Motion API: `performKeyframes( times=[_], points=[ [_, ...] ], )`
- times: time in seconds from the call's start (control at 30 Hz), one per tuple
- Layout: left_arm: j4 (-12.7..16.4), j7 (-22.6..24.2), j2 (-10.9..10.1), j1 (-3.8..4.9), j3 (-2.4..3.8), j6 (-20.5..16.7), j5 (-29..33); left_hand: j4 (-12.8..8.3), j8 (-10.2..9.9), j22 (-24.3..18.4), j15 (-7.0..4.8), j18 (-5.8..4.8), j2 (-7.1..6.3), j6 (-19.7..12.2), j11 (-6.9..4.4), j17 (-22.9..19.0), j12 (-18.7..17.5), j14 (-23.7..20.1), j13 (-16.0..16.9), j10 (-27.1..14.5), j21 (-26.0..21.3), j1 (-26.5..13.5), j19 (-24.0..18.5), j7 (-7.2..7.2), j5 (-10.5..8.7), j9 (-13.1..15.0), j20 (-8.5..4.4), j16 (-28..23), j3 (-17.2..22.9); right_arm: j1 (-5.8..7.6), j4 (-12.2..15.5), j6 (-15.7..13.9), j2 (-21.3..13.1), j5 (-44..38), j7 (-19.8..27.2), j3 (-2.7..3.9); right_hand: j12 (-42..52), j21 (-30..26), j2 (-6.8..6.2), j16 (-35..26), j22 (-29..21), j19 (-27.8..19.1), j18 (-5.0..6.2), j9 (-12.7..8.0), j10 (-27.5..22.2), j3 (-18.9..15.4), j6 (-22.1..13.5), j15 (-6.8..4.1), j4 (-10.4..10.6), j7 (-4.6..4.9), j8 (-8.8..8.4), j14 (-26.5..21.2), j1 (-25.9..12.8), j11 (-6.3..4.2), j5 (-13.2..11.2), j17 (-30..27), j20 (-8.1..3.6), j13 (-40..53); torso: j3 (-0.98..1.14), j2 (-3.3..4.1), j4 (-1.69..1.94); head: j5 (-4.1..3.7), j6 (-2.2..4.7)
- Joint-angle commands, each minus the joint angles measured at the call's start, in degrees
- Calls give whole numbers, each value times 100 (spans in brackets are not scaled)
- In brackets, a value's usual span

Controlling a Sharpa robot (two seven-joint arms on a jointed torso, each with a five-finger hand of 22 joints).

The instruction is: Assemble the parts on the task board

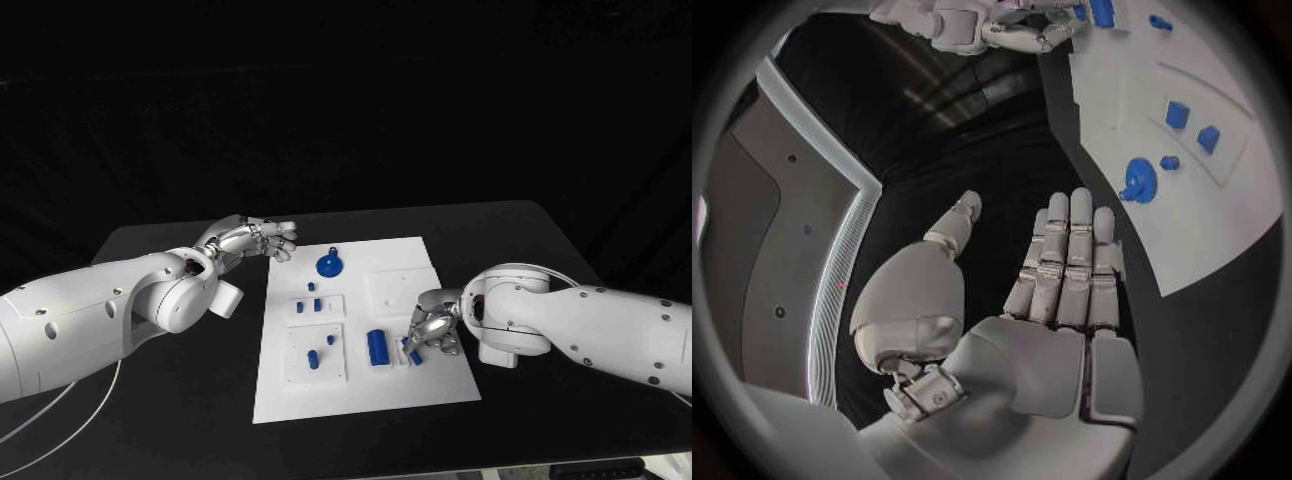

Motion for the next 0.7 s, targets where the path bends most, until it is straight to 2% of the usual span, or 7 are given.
performKeyframes(
  times=[0.03,0.5,0.7],
  points=[
    [1,40,19,2,3,93,19,-21,-13,9,6,83,41,-40,-3,7,-25,36,-5,23,-20,-13,29,15,6,-6,-28,-22,-13,-18,-20,120,52,-43,5,4,-22,27,13,-34,81,-8,55,-9,16,-33,33,-27,-5,-5,-27,0,-35,6,40,-8,-2,6,0,0,-1,4,-11],
    [10,24,5,2,2,109,19,-21,-14,13,5,83,44,-43,-3,14,-26,38,-6,22,-23,-18,31,16,6,-8,-28,-28,-15,-46,-74,55,165,-127,21,5,-25,25,27,-37,80,-11,55,-12,12,-59,32,-26,-7,-4,-29,-2,-59,7,69,-9,-2,9,1,3,1,27,-14],
    [0,20,10,2,2,107,19,-20,-15,14,5,83,43,-44,-3,16,-26,38,-7,22,-25,-20,31,17,6,-8,-28,-30,-17,-46,-76,53,188,-127,26,5,-28,23,-7,-38,78,-11,55,-16,10,-115,32,-26,16,-4,-32,-3,-123,8,45,-8,-1,13,1,1,-5,39,-24]
  ],
)
